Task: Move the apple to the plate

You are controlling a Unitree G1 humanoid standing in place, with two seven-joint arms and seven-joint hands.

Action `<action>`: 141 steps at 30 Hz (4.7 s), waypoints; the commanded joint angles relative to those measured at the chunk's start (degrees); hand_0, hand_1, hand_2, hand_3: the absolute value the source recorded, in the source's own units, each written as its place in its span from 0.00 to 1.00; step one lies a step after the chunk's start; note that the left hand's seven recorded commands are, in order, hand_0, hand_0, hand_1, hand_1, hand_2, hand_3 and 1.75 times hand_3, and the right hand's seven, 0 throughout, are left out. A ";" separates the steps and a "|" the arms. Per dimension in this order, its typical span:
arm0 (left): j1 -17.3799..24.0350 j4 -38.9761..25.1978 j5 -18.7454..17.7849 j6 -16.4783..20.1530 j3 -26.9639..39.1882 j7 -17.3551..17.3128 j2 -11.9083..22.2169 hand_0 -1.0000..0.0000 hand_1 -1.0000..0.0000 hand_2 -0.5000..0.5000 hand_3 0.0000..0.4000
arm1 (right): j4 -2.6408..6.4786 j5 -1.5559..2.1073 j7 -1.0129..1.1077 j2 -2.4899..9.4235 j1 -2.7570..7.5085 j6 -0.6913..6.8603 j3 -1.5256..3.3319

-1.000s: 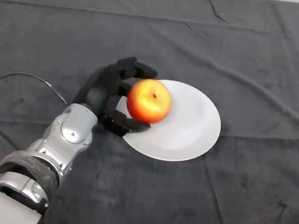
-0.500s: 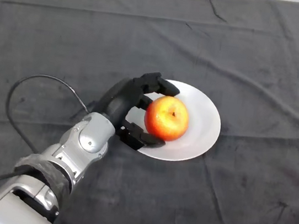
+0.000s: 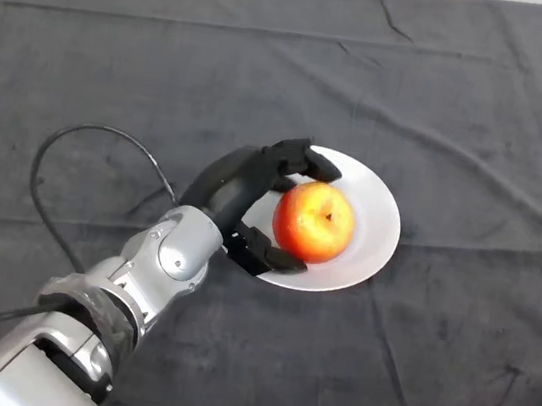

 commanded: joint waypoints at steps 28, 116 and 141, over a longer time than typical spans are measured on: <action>2.96 -3.25 -7.70 -12.74 13.53 8.42 15.26 1.00 1.00 0.50 0.00 | 4.99 0.78 0.11 2.20 2.60 3.82 -0.66; 18.82 -1.43 -30.94 -14.98 60.11 13.75 42.28 1.00 1.00 0.50 0.00 | 5.50 0.89 0.22 2.16 2.39 3.53 -0.60; 18.50 -1.37 -30.24 -14.10 61.26 12.37 42.00 1.00 1.00 0.50 0.00 | 5.57 0.90 0.24 2.16 2.36 3.49 -0.59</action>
